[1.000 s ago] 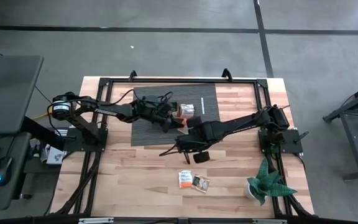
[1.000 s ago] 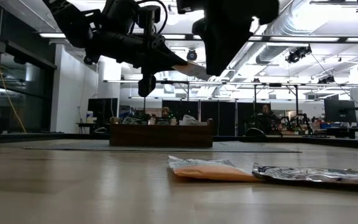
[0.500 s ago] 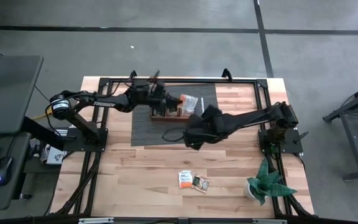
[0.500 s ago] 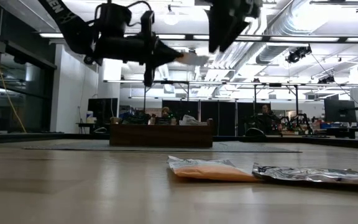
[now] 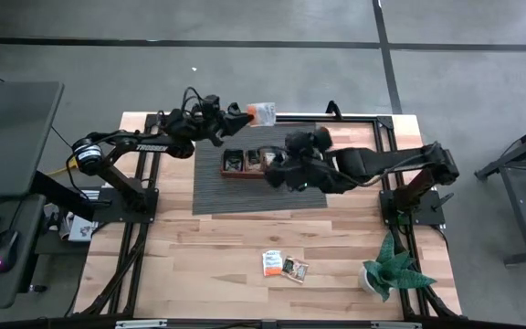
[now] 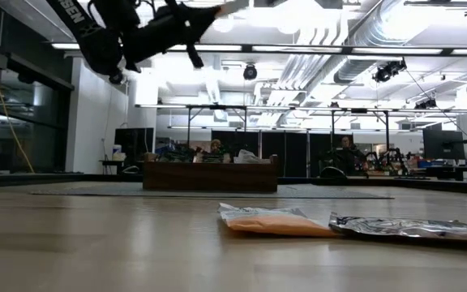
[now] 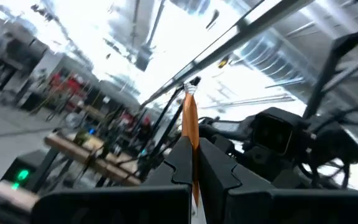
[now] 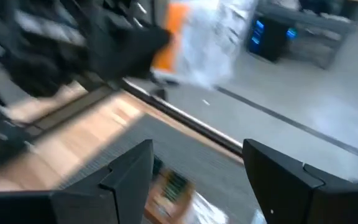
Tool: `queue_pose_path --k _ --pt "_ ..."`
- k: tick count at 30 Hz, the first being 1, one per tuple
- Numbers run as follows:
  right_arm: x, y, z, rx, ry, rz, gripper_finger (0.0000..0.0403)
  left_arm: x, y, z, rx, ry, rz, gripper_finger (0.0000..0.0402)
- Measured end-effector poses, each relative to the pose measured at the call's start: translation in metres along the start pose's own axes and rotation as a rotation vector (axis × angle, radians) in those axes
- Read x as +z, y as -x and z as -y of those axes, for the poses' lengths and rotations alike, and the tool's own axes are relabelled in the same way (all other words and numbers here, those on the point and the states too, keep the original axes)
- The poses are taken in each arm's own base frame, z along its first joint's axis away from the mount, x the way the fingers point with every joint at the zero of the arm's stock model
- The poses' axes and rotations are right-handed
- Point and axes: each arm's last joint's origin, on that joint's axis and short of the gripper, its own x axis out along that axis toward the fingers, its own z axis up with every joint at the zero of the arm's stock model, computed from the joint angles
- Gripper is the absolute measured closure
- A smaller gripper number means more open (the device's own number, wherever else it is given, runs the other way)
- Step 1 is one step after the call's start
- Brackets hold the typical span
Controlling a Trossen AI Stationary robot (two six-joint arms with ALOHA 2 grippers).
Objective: Pick & Place Tea
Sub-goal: Put the orange tea bag into the right section of the wooden organizer
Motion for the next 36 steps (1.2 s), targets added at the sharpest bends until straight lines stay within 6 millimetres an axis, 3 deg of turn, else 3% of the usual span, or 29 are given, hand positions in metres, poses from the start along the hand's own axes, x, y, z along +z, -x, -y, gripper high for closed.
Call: queue_pose_path --k 7,16,29,36 --pt "0.032 -0.015 -0.004 0.151 -0.063 0.136 0.0160 0.012 -0.006 0.008 -0.077 -0.058 0.064 0.0401" --pt "0.045 -0.024 0.001 0.167 -0.072 0.190 0.0160 0.032 -0.025 0.021 -0.220 -0.142 0.038 0.0401" --pt "0.076 0.008 0.026 0.232 -0.086 0.321 0.0165 0.037 -0.030 0.025 -0.265 -0.156 0.014 0.0401" --pt "0.074 0.008 0.025 0.328 -0.070 0.287 0.0198 0.037 -0.030 0.025 -0.261 -0.155 0.019 0.0401"
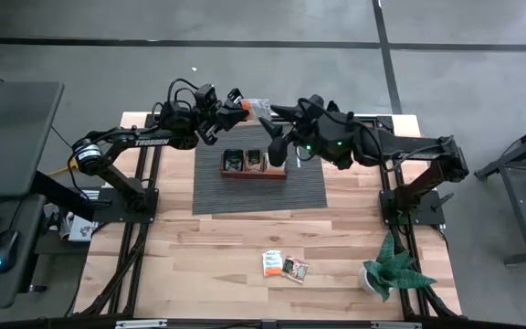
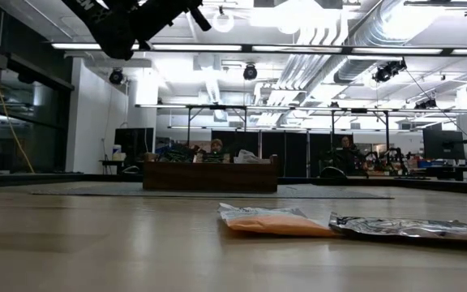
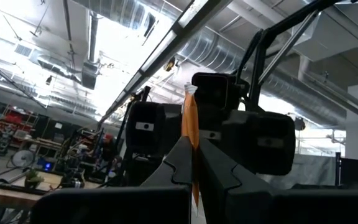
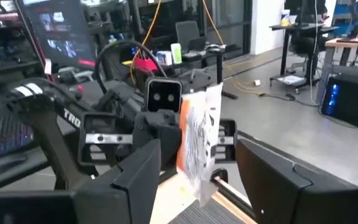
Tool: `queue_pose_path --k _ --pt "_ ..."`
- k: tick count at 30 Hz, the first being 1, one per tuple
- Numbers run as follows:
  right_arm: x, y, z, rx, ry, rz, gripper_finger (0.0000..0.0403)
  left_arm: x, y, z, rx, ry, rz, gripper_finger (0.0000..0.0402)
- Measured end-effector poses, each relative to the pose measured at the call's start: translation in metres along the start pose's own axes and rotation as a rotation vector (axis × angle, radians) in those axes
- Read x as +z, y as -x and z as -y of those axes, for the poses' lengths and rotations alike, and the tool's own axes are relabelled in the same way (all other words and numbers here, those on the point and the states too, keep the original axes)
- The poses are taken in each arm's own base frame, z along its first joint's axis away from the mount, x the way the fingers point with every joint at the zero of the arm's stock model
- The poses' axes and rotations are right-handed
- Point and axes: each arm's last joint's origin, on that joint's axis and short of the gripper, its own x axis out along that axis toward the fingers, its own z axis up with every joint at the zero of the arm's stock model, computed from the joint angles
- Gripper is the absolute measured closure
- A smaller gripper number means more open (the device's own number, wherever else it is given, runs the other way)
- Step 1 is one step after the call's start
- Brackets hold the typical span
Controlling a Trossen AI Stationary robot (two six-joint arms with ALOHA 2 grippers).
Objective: Pick & Place Tea
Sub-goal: Put the orange tea bag into the right section of the wooden organizer
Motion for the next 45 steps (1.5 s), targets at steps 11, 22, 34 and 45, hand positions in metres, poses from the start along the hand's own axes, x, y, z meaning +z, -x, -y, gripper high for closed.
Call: queue_pose_path --k 11,22,34,45 --pt "-0.006 -0.002 0.002 -0.017 0.007 -0.043 0.0231 0.000 0.000 0.000 -0.004 -0.001 -0.003 0.0401" --pt "-0.009 -0.002 0.003 -0.016 0.049 -0.074 0.0353 0.000 0.000 0.000 -0.004 0.006 -0.004 0.0401" --pt "-0.015 -0.002 0.005 -0.051 0.118 -0.123 0.0401 -0.007 0.001 -0.008 0.084 0.091 -0.050 0.0372" --pt "-0.021 -0.005 0.016 -0.097 0.162 -0.195 0.0402 -0.005 0.003 -0.013 0.138 0.067 -0.022 0.0217"
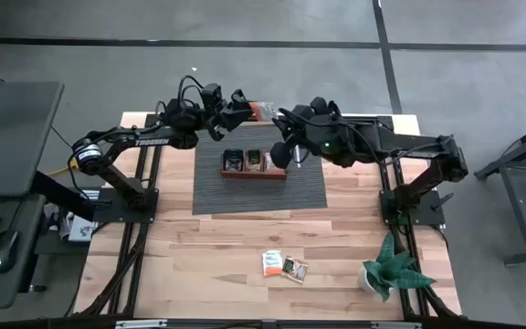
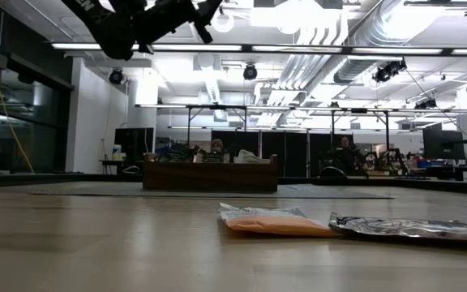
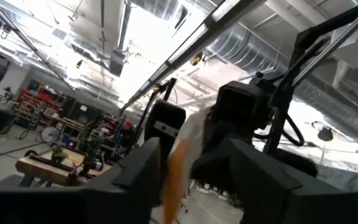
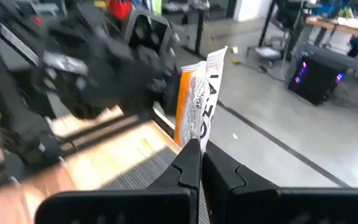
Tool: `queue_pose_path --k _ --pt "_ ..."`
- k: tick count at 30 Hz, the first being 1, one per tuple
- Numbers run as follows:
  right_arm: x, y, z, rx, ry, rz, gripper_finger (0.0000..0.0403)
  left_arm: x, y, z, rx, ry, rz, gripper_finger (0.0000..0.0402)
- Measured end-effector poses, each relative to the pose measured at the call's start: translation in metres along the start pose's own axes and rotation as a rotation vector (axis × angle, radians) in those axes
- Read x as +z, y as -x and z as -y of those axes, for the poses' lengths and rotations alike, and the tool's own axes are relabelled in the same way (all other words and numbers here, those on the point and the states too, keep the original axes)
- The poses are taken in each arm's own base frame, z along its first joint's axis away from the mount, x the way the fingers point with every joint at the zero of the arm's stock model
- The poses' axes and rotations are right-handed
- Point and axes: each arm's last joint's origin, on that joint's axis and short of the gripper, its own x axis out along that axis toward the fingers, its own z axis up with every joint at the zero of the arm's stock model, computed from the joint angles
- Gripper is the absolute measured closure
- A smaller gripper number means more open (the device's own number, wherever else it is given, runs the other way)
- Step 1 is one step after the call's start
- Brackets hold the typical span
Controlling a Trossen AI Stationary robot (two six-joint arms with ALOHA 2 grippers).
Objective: Pick & Place Tea
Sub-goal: Put the orange tea bag into the right section of the wooden organizer
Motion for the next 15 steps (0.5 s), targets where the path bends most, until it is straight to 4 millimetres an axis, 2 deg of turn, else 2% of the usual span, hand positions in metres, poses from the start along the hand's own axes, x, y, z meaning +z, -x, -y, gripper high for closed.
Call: queue_pose_path --k 5,11,15 --pt "-0.013 -0.008 0.014 0.017 0.049 -0.152 0.0402 0.019 0.018 -0.016 0.023 0.007 -0.024 0.0173" --pt "-0.029 -0.017 0.036 0.169 0.156 -0.400 0.0403 0.053 0.048 -0.029 0.035 0.047 -0.100 0.0170" --pt "-0.036 -0.027 0.054 0.263 0.246 -0.514 0.0403 0.065 0.059 -0.028 0.013 0.083 -0.182 0.0170"
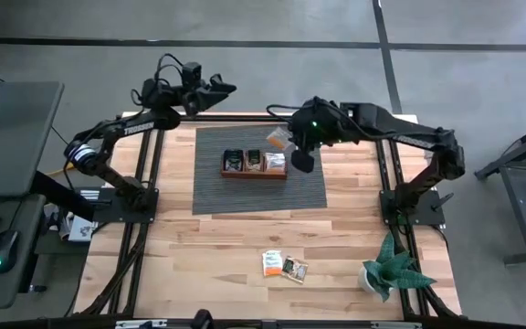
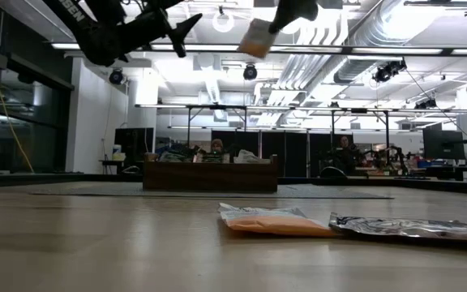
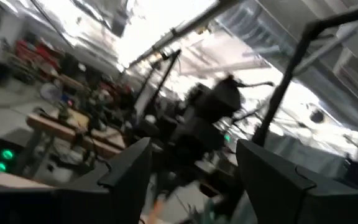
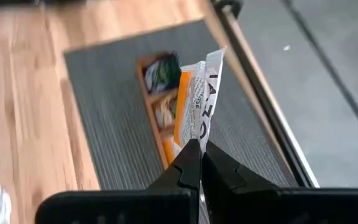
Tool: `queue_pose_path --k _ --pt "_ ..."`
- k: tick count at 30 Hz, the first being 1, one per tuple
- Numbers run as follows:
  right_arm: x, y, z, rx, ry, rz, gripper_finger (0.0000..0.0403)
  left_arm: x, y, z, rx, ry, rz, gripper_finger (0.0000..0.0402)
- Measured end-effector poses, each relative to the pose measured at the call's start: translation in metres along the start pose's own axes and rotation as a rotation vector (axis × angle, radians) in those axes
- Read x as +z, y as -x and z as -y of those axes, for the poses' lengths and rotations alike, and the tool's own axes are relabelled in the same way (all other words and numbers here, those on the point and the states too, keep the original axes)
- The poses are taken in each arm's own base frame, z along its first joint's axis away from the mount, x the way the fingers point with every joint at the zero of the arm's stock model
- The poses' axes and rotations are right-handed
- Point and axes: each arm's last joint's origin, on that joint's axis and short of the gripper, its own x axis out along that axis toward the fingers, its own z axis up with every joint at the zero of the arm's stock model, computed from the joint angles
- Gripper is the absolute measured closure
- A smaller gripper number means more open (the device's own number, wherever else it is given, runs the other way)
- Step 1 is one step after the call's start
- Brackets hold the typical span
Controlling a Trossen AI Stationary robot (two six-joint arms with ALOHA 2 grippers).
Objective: Pick & Place Tea
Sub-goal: Put the orange tea bag into the right section of the wooden organizer
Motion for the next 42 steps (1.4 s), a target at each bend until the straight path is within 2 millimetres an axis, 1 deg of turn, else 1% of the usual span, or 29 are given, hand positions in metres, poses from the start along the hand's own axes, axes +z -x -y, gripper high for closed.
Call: queue_pose_path --k 3,8,10,13,16,19,24,32,38,42 --pt "-0.002 -0.018 0.012 0.057 0.065 -0.070 0.0403 0.000 0.001 0.004 -0.034 0.034 -0.072 0.0170" --pt "-0.006 -0.064 0.020 0.105 0.166 -0.179 0.0403 -0.014 -0.007 0.014 -0.113 0.068 -0.178 0.0170" --pt "-0.008 -0.082 0.019 0.108 0.204 -0.224 0.0403 -0.021 -0.009 0.015 -0.130 0.094 -0.210 0.0170" --pt "-0.013 -0.102 0.016 0.098 0.260 -0.283 0.0403 -0.026 -0.009 0.022 -0.150 0.103 -0.225 0.0170" --pt "-0.016 -0.117 0.011 0.083 0.328 -0.322 0.0403 -0.035 -0.003 0.025 -0.130 0.139 -0.220 0.0170" --pt "-0.020 -0.130 0.007 0.081 0.383 -0.356 0.0402 -0.042 0.004 0.032 -0.119 0.141 -0.201 0.0170" --pt "-0.024 -0.145 0.002 0.093 0.401 -0.385 0.0402 -0.056 0.019 0.039 -0.076 0.176 -0.176 0.0170" --pt "-0.028 -0.158 0.001 0.101 0.410 -0.411 0.0403 -0.072 0.036 0.051 -0.032 0.199 -0.134 0.0170" --pt "-0.035 -0.169 -0.002 0.118 0.420 -0.469 0.0403 -0.070 0.039 0.061 -0.043 0.171 -0.117 0.0170" --pt "-0.036 -0.172 -0.003 0.118 0.419 -0.471 0.0403 -0.068 0.039 0.065 -0.050 0.160 -0.111 0.0170"
